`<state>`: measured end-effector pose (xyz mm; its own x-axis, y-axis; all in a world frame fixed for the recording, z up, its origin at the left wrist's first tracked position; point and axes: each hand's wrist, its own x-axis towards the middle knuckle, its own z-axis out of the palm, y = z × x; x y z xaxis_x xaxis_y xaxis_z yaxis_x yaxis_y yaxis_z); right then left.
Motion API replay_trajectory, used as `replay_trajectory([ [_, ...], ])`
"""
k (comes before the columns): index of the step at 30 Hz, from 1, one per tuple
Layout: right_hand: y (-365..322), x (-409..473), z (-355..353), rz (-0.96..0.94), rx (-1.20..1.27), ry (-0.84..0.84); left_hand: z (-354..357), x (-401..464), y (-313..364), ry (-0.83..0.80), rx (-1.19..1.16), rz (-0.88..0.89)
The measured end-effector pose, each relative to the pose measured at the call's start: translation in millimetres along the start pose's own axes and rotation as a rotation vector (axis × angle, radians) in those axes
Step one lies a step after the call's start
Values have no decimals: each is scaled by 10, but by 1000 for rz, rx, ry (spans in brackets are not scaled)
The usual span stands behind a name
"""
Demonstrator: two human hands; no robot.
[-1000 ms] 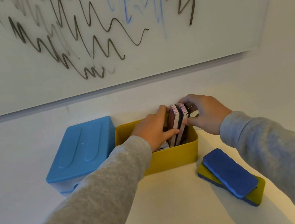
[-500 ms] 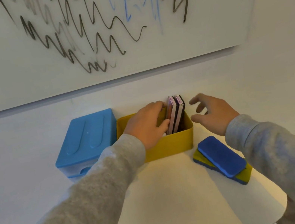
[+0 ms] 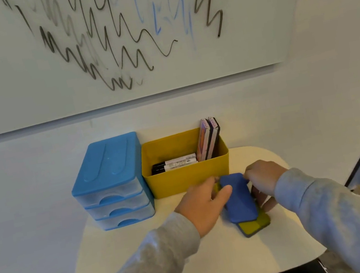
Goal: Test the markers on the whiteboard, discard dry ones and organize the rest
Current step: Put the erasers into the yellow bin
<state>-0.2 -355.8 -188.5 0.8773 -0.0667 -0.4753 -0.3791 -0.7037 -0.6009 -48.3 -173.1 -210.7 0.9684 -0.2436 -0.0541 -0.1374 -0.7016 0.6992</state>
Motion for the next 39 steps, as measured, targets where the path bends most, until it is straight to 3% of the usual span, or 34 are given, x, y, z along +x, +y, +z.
replay_trajectory([
  [5,-12,-126,173,12,275,-128,38,-25,-33,13,83,-97],
  [11,62,-99,290,9,416,-197,-21,-34,-51,-45,291,-111],
  [23,41,-206,340,-87,454,-218,-122,-188,-291,-24,-357,-124],
  [29,-51,-300,296,-178,431,-208,-189,-307,-308,-19,-464,-81],
  [33,-255,-394,26,-346,443,-98,-416,-276,-229,27,-724,18],
  [39,-601,-395,-408,-463,725,227,-829,-107,-91,174,-939,142],
])
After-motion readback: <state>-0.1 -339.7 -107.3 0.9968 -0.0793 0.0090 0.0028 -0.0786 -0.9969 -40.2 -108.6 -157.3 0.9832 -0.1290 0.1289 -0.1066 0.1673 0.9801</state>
